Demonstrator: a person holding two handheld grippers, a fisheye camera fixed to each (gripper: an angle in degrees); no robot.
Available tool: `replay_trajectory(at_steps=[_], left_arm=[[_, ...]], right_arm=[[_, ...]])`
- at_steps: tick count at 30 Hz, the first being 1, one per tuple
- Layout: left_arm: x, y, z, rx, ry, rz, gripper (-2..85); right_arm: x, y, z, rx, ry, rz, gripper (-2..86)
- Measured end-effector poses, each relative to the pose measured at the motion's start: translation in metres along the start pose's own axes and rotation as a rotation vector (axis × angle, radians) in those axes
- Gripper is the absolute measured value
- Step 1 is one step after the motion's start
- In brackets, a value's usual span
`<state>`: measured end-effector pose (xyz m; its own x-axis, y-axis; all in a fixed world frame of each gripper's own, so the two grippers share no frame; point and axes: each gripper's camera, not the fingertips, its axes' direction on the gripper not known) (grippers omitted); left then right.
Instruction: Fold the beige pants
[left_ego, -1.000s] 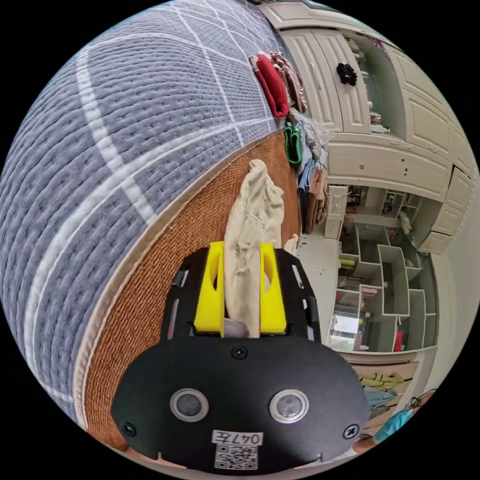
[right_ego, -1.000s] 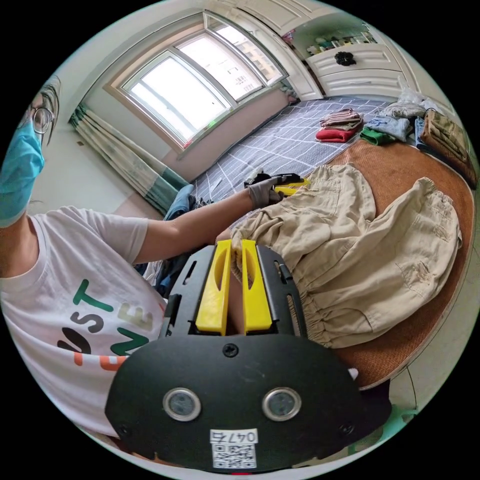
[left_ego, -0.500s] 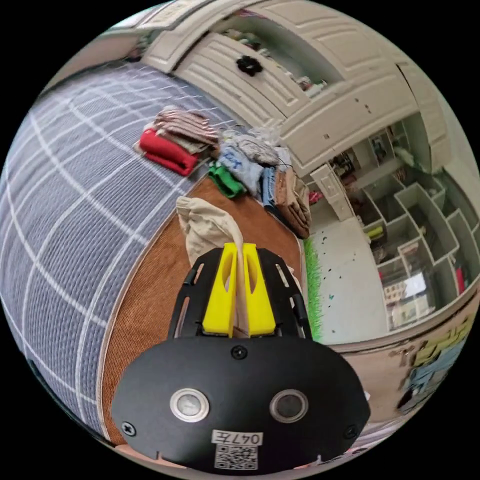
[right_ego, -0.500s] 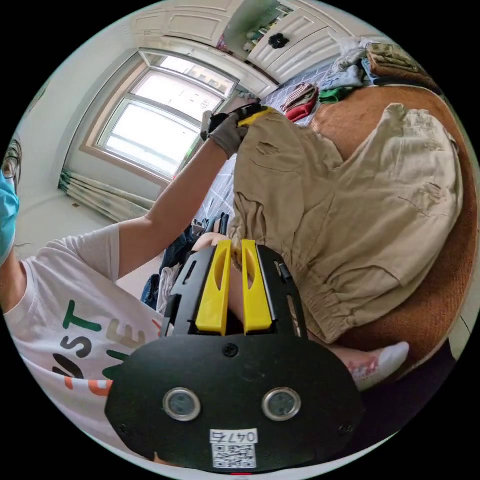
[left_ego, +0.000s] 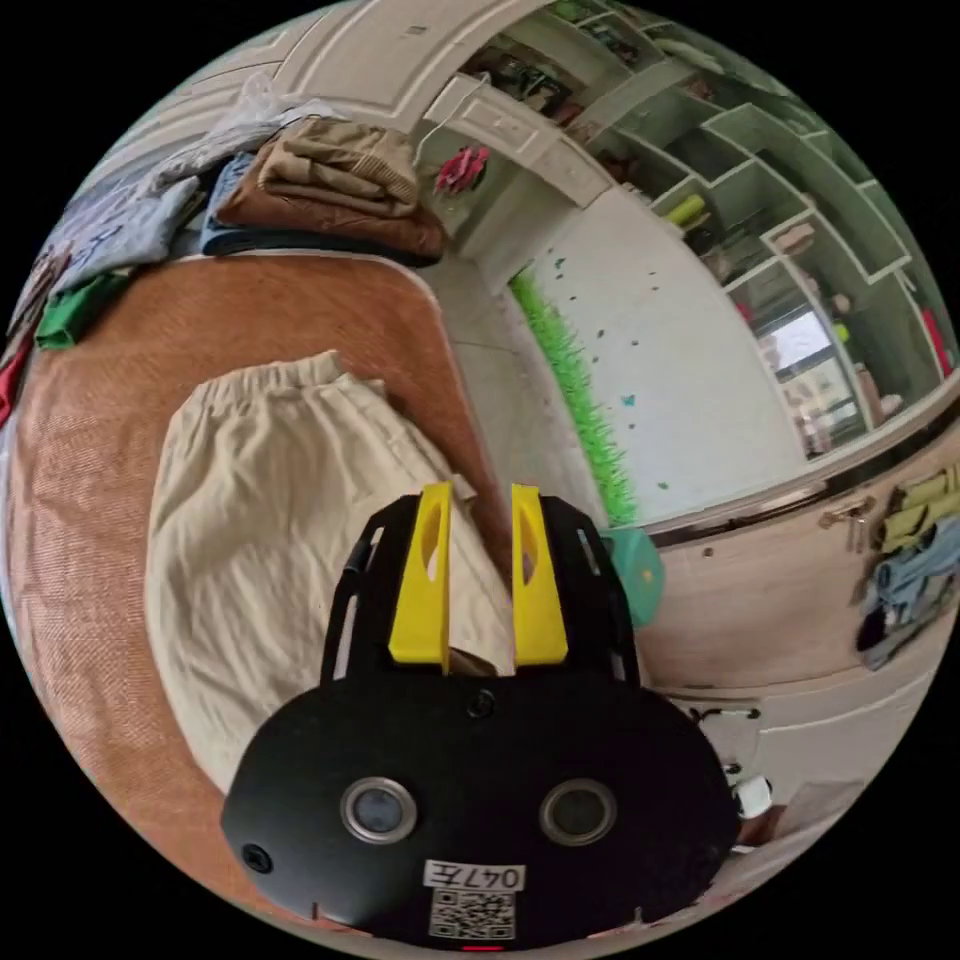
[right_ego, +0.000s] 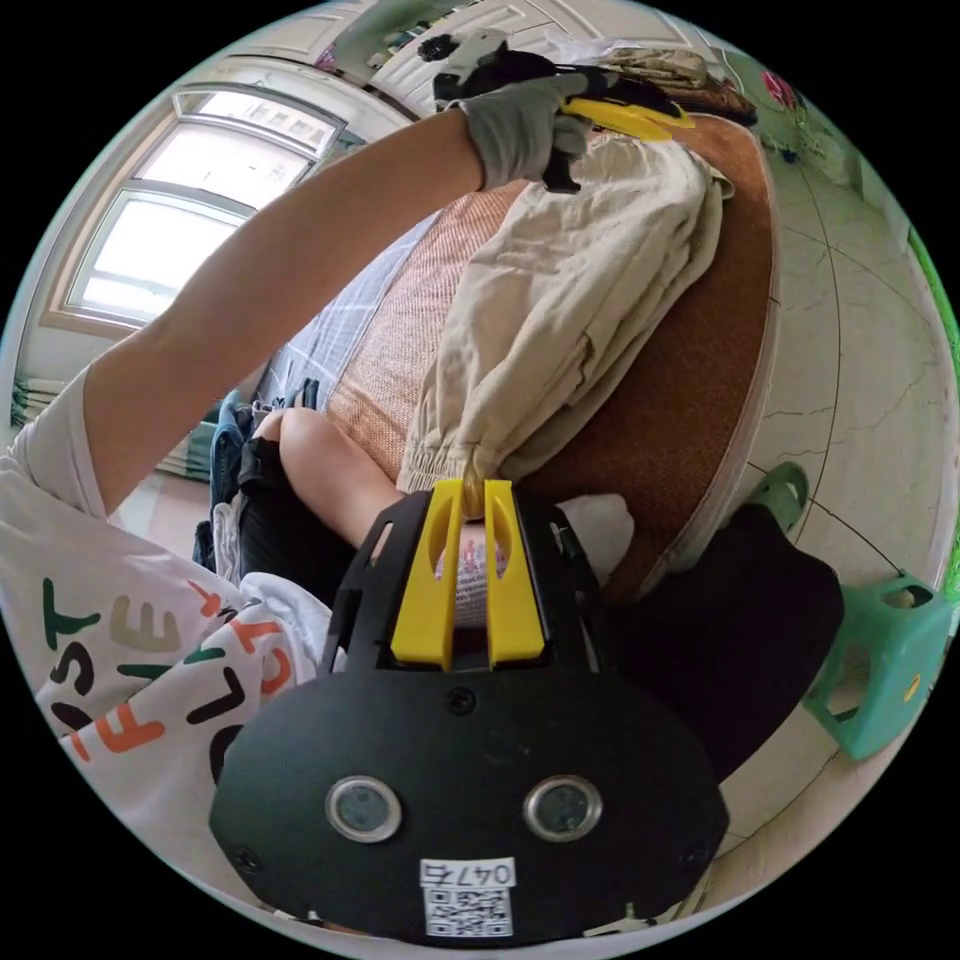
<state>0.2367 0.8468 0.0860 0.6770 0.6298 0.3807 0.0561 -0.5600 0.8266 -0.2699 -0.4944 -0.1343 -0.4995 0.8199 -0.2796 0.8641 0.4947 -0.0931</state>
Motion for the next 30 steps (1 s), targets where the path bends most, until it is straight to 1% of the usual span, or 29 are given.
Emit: replay_trajectory(at_steps=[2, 4, 5, 7, 9, 11, 14, 16, 18, 19, 20, 21, 22, 23, 25, 26, 27, 28, 30], left_arm=[[0.004, -0.002, -0.017, 0.017, 0.063, 0.035, 12.3], [0.005, 0.003, -0.047, 0.025, 0.077, 0.069, 13.0], [0.003, 0.013, -0.071, 0.03, 0.058, 0.08, 13.1], [-0.008, 0.04, -0.103, -0.017, -0.017, 0.059, 13.2], [-0.034, 0.094, -0.132, -0.099, -0.121, -0.011, 13.4], [-0.058, 0.138, -0.143, -0.159, -0.125, -0.092, 13.6], [-0.087, 0.199, -0.145, -0.232, -0.044, -0.228, 14.3], [-0.092, 0.22, -0.135, -0.276, -0.006, -0.263, 15.3], [-0.09, 0.23, -0.108, -0.37, 0.049, -0.265, 15.8], [-0.089, 0.231, -0.101, -0.386, 0.063, -0.26, 15.6], [-0.085, 0.229, -0.098, -0.381, 0.011, -0.247, 14.4], [-0.081, 0.224, -0.099, -0.405, -0.05, -0.215, 12.2], [-0.08, 0.221, -0.099, -0.419, -0.059, -0.202, 10.7], [-0.081, 0.216, -0.102, -0.432, -0.075, -0.183, 7.5], [-0.086, 0.212, -0.115, -0.387, -0.014, -0.186, 2.9], [-0.095, 0.211, -0.13, -0.336, 0.053, -0.21, 3.8], [-0.105, 0.211, -0.149, -0.271, 0.119, -0.235, 5.2], [-0.11, 0.212, -0.16, -0.23, 0.152, -0.247, 6.1], [-0.131, 0.221, -0.202, -0.063, 0.268, -0.295, 8.0]], right_arm=[[0.002, -0.003, 0.0, -0.009, -0.013, 0.003, 0.7], [0.005, -0.005, 0.0, -0.025, -0.034, 0.008, 1.2], [0.006, -0.005, -0.001, -0.026, -0.054, 0.005, 1.9], [0.007, -0.005, -0.005, -0.042, -0.099, -0.01, 3.1], [0.008, -0.007, -0.012, -0.07, -0.124, -0.011, 4.1], [0.005, -0.008, -0.021, -0.067, -0.087, -0.021, 4.4], [0.0, -0.015, -0.038, -0.005, 0.016, -0.024, 4.6], [-0.001, -0.026, -0.038, -0.008, 0.049, -0.032, 4.4], [-0.003, -0.046, -0.017, -0.097, 0.054, -0.048, 3.2], [-0.004, -0.051, -0.009, -0.138, 0.039, -0.059, 2.6], [-0.006, -0.06, 0.006, -0.209, 0.031, -0.061, 1.9], [-0.011, -0.065, 0.015, -0.235, 0.033, -0.06, 1.4], [-0.013, -0.068, 0.017, -0.238, 0.019, -0.06, 1.2], [-0.019, -0.072, 0.019, -0.234, -0.036, -0.059, 1.0], [-0.024, -0.075, 0.014, -0.182, -0.17, -0.035, 0.8], [-0.025, -0.075, 0.006, -0.121, -0.273, -0.005, 0.6], [-0.025, -0.072, -0.007, -0.022, -0.399, 0.025, 0.5], [-0.025, -0.07, -0.014, 0.039, -0.473, 0.037, 0.5], [-0.023, -0.056, -0.034, 0.245, -0.726, 0.058, 0.4]])
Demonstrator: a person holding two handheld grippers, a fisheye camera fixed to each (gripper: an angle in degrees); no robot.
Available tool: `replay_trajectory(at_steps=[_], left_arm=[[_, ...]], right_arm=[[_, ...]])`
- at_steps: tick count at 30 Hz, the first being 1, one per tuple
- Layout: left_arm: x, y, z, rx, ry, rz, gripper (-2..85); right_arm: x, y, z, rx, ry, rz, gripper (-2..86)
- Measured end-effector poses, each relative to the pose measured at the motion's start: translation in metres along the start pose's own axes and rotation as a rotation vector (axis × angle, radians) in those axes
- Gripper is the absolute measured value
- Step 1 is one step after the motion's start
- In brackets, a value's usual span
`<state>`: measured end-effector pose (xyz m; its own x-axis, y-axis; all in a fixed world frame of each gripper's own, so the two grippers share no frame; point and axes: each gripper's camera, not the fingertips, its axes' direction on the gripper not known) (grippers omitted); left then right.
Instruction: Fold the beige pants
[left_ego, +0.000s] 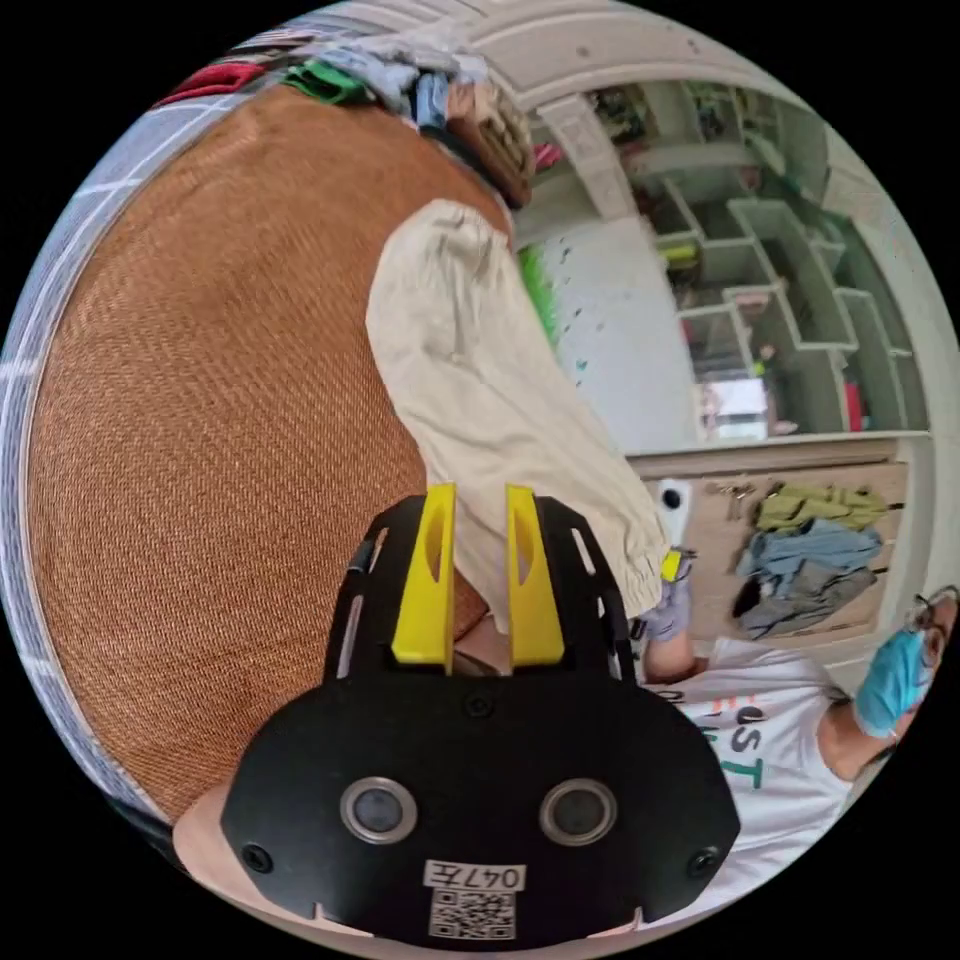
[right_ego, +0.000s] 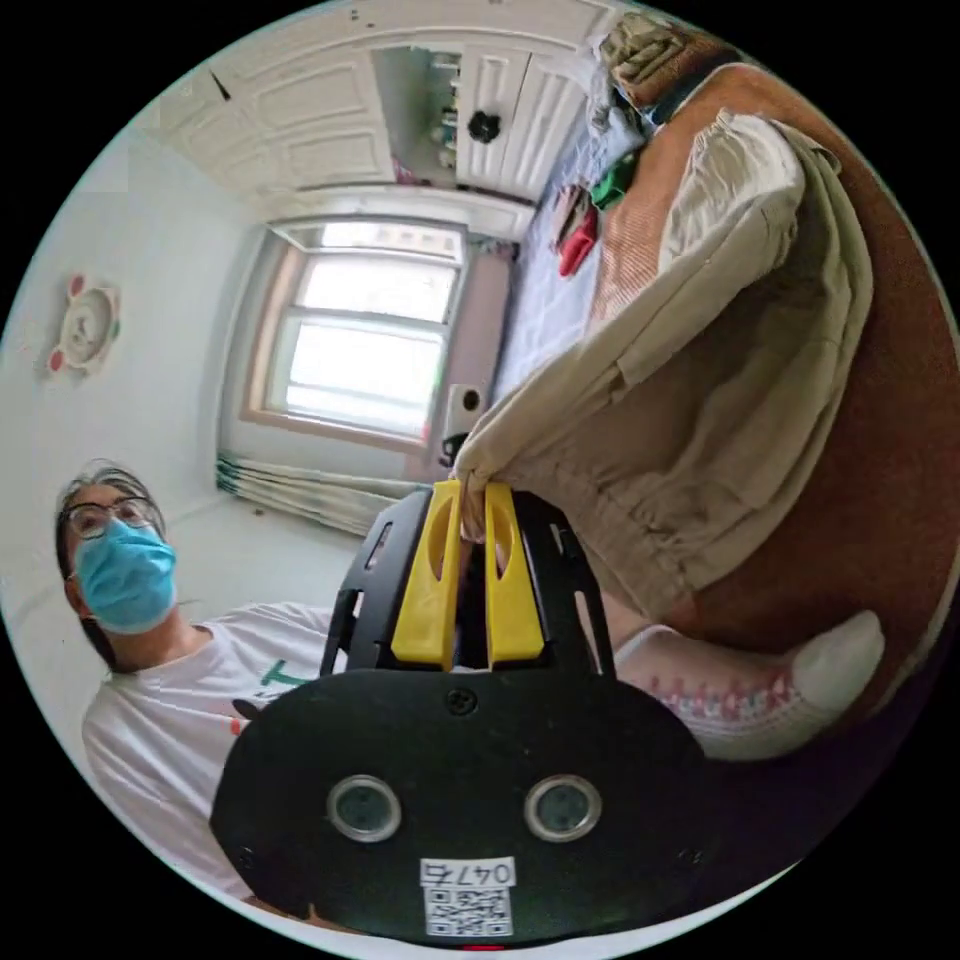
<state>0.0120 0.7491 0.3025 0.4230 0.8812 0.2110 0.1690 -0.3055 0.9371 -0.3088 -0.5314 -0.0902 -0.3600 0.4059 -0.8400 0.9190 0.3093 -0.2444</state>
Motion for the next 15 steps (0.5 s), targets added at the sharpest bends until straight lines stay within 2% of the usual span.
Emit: replay_trajectory(at_steps=[2, 4, 5, 6, 8, 12, 15], left_arm=[[-0.008, 0.005, -0.022, 0.049, 0.026, -0.013, 8.4], [-0.012, 0.008, -0.031, 0.044, 0.006, -0.024, 8.7], [-0.013, 0.009, -0.03, 0.019, 0.003, -0.025, 8.9], [-0.012, 0.009, -0.024, -0.017, 0.01, -0.017, 9.1], [-0.005, 0.011, -0.011, -0.076, 0.005, 0.006, 9.0], [0.031, 0.012, 0.027, -0.181, -0.021, 0.119, 8.1], [0.063, 0.007, 0.069, -0.285, -0.068, 0.212, 8.4]], right_arm=[[0.013, 0.013, 0.007, 0.006, -0.043, 0.092, 0.3], [0.036, 0.027, 0.029, -0.157, 0.199, 0.201, 0.4], [0.047, 0.038, 0.041, -0.241, 0.383, 0.228, 0.5], [0.052, 0.045, 0.046, -0.256, 0.432, 0.231, 0.5], [0.048, 0.045, 0.045, -0.245, 0.432, 0.221, 0.6], [0.028, 0.043, 0.058, -0.336, 0.563, 0.119, 1.4], [0.026, 0.046, 0.073, -0.376, 0.494, 0.112, 3.9]])
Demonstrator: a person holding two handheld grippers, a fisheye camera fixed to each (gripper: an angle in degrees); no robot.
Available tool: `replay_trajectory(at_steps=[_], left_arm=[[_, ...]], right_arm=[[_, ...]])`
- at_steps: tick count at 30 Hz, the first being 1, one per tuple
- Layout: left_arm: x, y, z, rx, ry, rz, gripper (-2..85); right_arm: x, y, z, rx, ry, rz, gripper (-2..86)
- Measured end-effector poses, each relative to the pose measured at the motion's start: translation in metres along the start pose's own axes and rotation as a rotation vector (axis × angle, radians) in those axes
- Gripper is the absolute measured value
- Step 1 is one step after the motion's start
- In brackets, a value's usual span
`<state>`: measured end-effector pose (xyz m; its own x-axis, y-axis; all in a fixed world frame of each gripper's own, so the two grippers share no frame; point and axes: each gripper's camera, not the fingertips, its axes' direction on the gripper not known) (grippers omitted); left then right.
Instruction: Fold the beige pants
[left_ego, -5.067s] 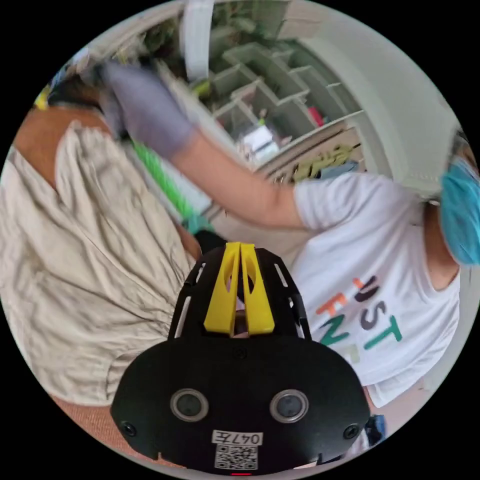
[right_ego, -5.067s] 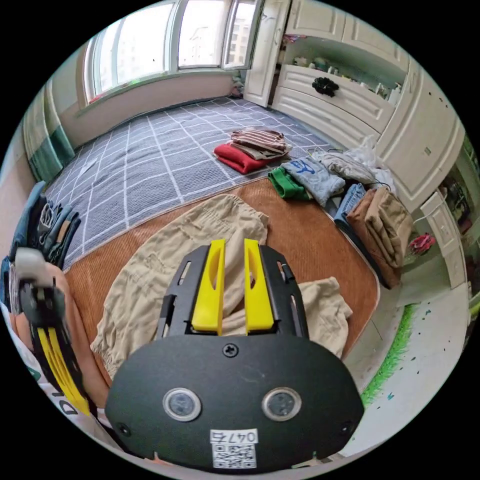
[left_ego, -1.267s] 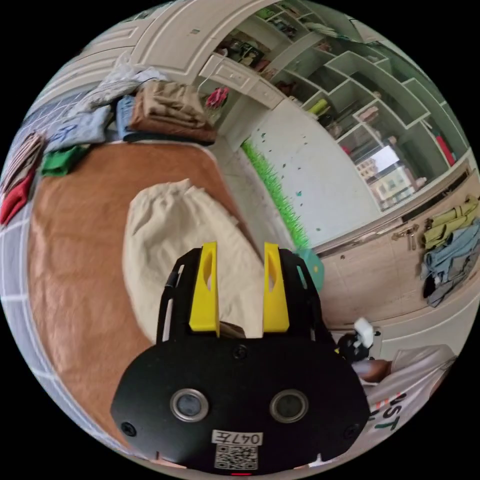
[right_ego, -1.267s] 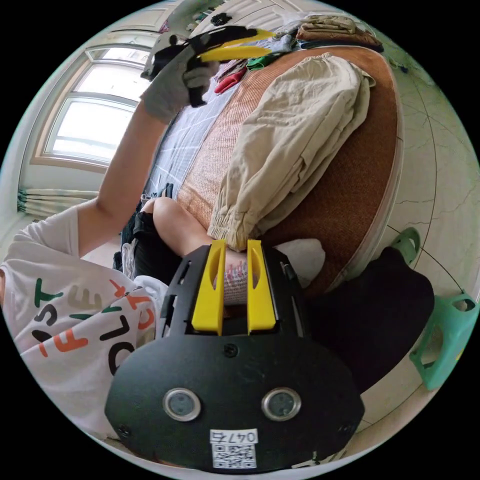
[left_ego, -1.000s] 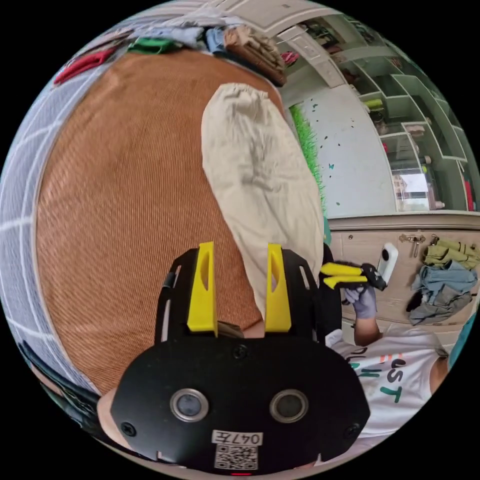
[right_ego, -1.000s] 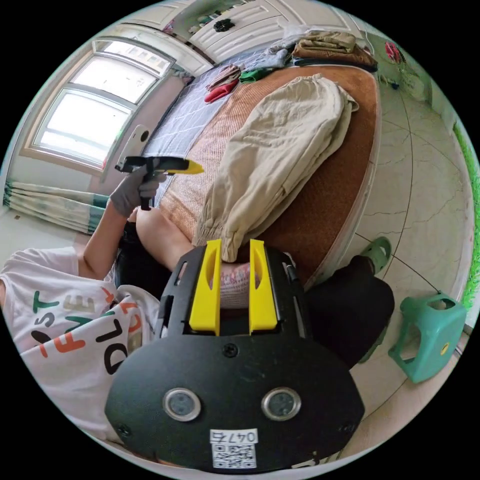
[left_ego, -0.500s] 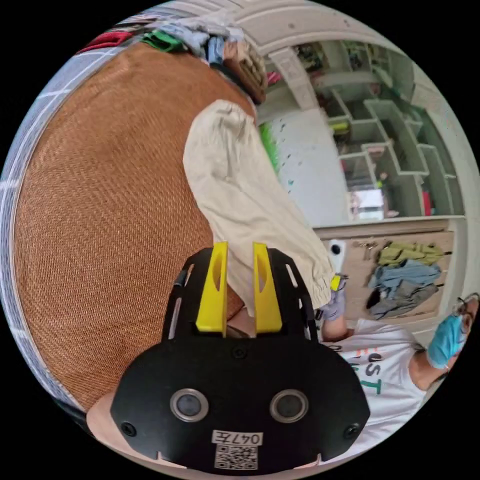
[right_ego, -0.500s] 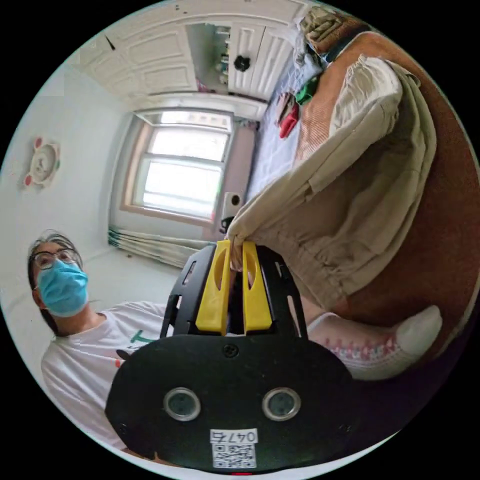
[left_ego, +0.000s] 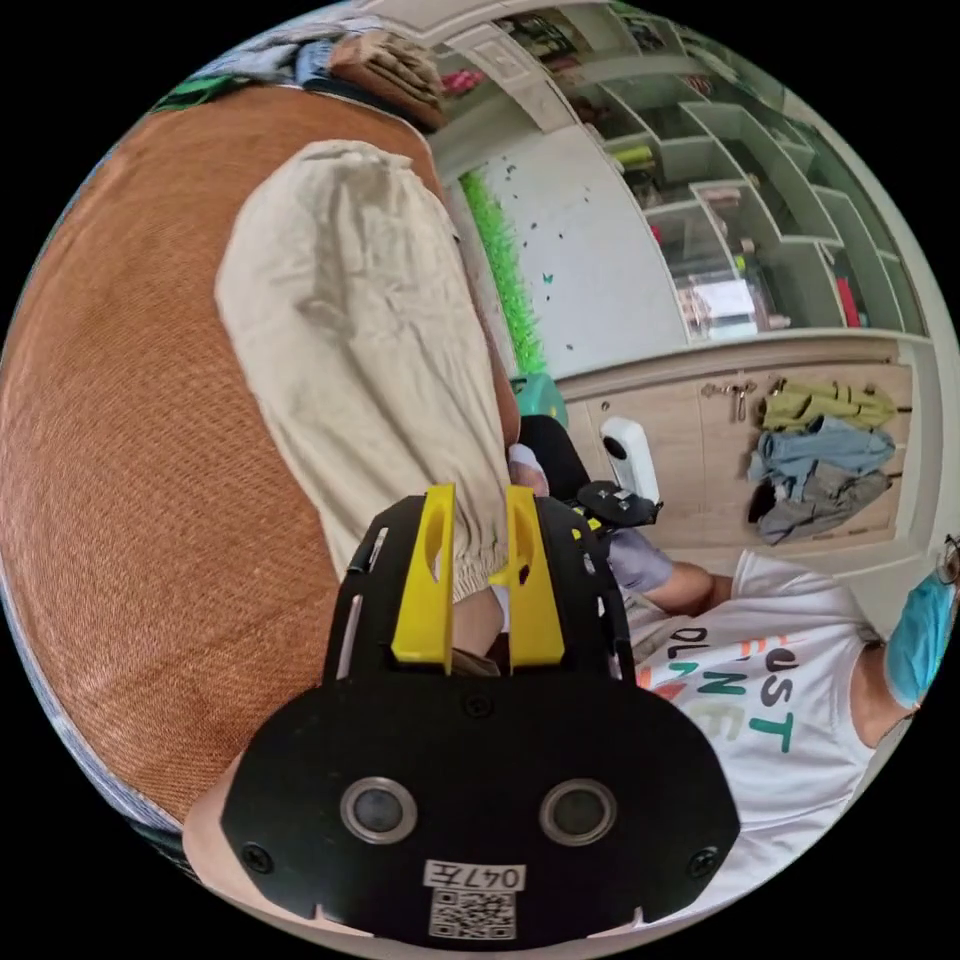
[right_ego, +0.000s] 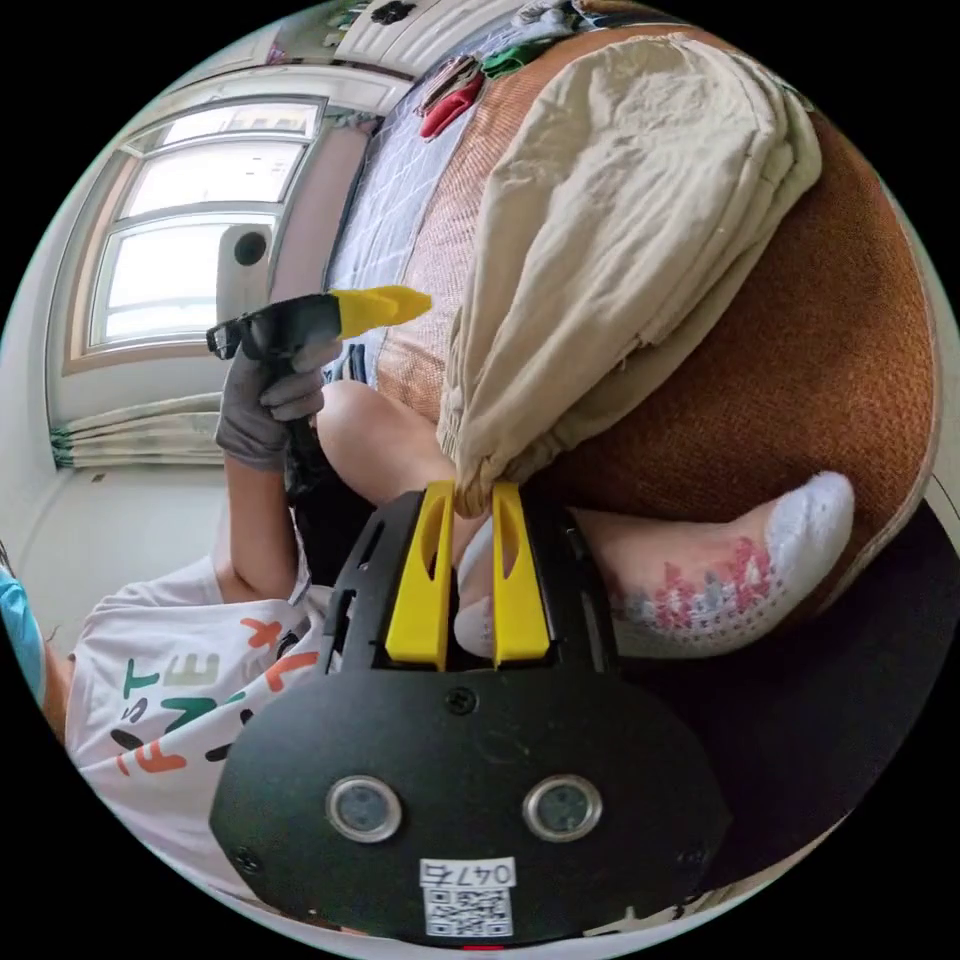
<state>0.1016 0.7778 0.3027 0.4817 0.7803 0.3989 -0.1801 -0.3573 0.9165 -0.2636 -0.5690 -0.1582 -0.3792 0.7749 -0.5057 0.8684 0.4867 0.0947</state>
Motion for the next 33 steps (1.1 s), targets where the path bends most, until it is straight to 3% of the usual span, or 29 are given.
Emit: replay_trajectory(at_steps=[5, 12, 16, 22, 28, 30, 33], left_arm=[[0.018, -0.028, 0.058, -0.177, -0.212, 0.032, 9.1], [0.052, -0.037, 0.091, -0.301, -0.412, 0.151, 10.8], [0.056, -0.035, 0.094, -0.295, -0.452, 0.166, 10.9], [0.03, -0.021, 0.023, -0.091, -0.225, 0.081, 11.2], [-0.036, -0.028, -0.089, 0.244, -0.247, -0.096, 11.2], [-0.074, -0.042, -0.111, 0.296, -0.212, -0.169, 11.2], [-0.11, -0.071, -0.116, 0.291, -0.156, -0.212, 11.8]], right_arm=[[-0.02, 0.007, -0.004, -0.056, -0.007, -0.09, 4.7], [0.017, 0.005, -0.131, 0.413, 0.242, 0.038, 6.9], [0.034, -0.039, -0.136, 0.444, 0.328, 0.094, 10.7], [0.042, -0.077, -0.102, 0.417, 0.42, 0.179, 12.8], [0.038, -0.064, -0.102, 0.412, 0.532, 0.161, 1.1], [0.048, -0.039, -0.125, 0.484, 0.336, 0.088, -0.2], [0.078, -0.023, -0.137, 0.473, 0.199, 0.108, -0.1]])
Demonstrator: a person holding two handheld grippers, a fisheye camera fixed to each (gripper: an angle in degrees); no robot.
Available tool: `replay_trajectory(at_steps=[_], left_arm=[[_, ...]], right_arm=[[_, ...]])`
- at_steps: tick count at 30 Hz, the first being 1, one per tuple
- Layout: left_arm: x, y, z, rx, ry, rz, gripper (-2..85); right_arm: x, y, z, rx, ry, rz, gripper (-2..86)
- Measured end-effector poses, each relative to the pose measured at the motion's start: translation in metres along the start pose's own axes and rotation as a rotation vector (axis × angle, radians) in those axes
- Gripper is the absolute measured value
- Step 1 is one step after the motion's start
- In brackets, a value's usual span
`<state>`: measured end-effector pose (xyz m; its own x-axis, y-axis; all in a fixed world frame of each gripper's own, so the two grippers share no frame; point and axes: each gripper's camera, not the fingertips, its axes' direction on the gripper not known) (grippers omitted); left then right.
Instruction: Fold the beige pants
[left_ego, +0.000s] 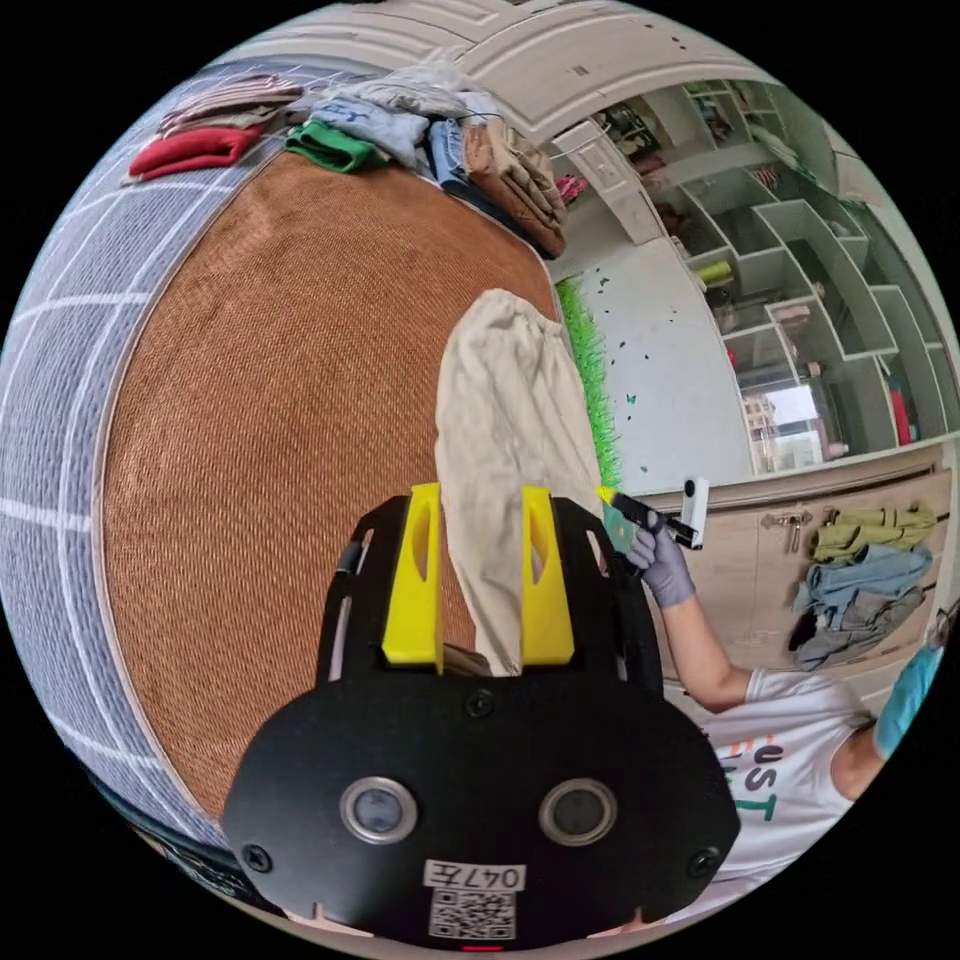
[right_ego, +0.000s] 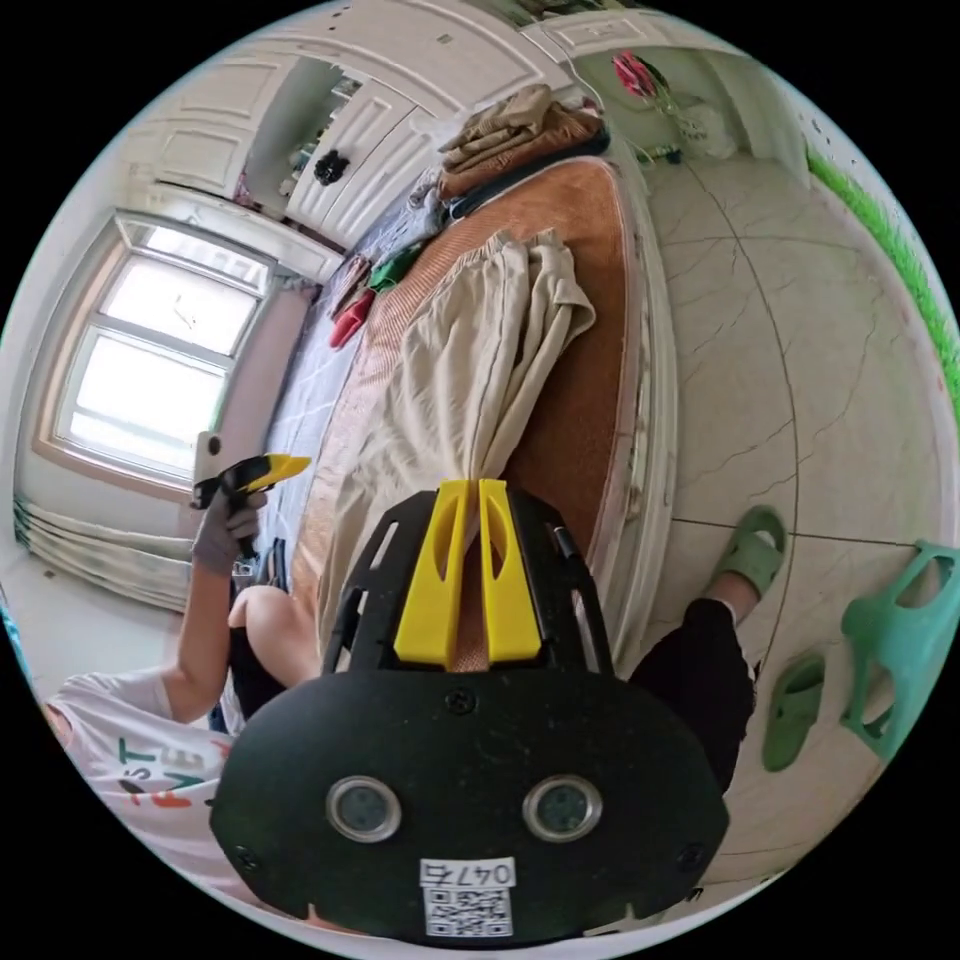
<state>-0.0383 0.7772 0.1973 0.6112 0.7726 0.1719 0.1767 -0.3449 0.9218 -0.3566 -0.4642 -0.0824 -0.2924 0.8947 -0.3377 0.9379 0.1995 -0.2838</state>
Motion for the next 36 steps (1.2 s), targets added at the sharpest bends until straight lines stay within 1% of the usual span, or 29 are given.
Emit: replay_trajectory(at_steps=[2, 3, 6, 8, 11, 13, 14, 15, 16, 17, 18, 20, 22, 24, 25, 27, 29, 30, 31, 34, 36], left_arm=[[-0.007, -0.021, 0.012, -0.018, -0.002, -0.004, 12.4], [-0.01, -0.035, 0.022, -0.033, -0.008, -0.009, 12.7], [-0.016, -0.059, 0.046, -0.088, 0.024, -0.023, 13.3], [-0.013, -0.061, 0.054, -0.107, 0.058, -0.024, 13.2], [0.015, -0.045, 0.05, -0.097, 0.109, 0.051, 11.4], [0.043, -0.028, 0.054, -0.163, 0.153, 0.145, 8.7], [0.062, -0.015, 0.066, -0.261, 0.174, 0.215, 6.8], [0.079, 0.0, 0.087, -0.398, 0.185, 0.267, 5.2], [0.085, 0.008, 0.1, -0.468, 0.182, 0.281, 3.8], [0.093, 0.023, 0.125, -0.571, 0.152, 0.296, 0.9], [0.096, 0.035, 0.145, -0.638, 0.089, 0.301, 0.1], [0.094, 0.044, 0.164, -0.707, -0.009, 0.309, -0.5], [0.094, 0.04, 0.164, -0.729, -0.039, 0.326, -0.8], [0.097, 0.031, 0.161, -0.79, -0.201, 0.394, -0.8], [0.097, 0.028, 0.161, -0.811, -0.24, 0.411, -0.8], [0.091, 0.013, 0.156, -0.872, -0.399, 0.442, -0.9], [0.082, 0.0, 0.145, -0.86, -0.491, 0.433, -0.9], [0.078, -0.007, 0.134, -0.826, -0.513, 0.428, -0.9], [0.077, -0.009, 0.128, -0.809, -0.51, 0.42, -0.9], [0.075, -0.006, 0.09, -0.684, -0.385, 0.371, -0.8], [0.076, 0.01, 0.064, -0.556, -0.236, 0.351, -0.8]], right_arm=[[0.013, 0.001, -0.005, 0.002, -0.058, 0.007, 1.3], [0.019, 0.001, -0.009, 0.024, -0.084, 0.013, 3.3], [0.031, -0.004, -0.019, 0.077, -0.095, 0.034, 6.4], [0.041, -0.009, -0.021, 0.09, -0.095, 0.066, 7.2], [0.054, -0.02, -0.023, 0.109, -0.113, 0.083, 7.5], [0.055, -0.031, -0.019, 0.081, -0.118, 0.067, 6.1], [0.053, -0.038, -0.012, 0.03, -0.14, 0.048, 3.4], [0.05, -0.045, -0.001, -0.043, -0.157, 0.037, 1.5], [0.048, -0.046, 0.004, -0.072, -0.15, 0.039, 1.0], [0.043, -0.047, 0.008, -0.083, -0.111, 0.05, 0.4], [0.04, -0.046, 0.006, -0.069, -0.085, 0.061, 0.2], [0.037, -0.042, -0.002, -0.058, -0.059, 0.087, 0.0], [0.031, -0.035, -0.01, -0.071, -0.028, 0.093, 0.0], [0.019, -0.017, -0.021, -0.103, 0.022, 0.081, 0.1], [0.015, -0.011, -0.022, -0.118, 0.025, 0.075, 0.2], [0.001, 0.012, -0.016, -0.21, -0.008, 0.059, 1.2], [-0.006, 0.029, -0.006, -0.301, -0.07, 0.05, 3.1], [-0.007, 0.036, -0.005, -0.346, -0.126, 0.044, 3.7], [-0.007, 0.039, -0.008, -0.352, -0.142, 0.046, 4.0], [-0.001, 0.045, -0.056, -0.224, -0.165, 0.06, 5.0], [0.014, 0.04, -0.103, -0.07, -0.075, 0.102, 6.4]])
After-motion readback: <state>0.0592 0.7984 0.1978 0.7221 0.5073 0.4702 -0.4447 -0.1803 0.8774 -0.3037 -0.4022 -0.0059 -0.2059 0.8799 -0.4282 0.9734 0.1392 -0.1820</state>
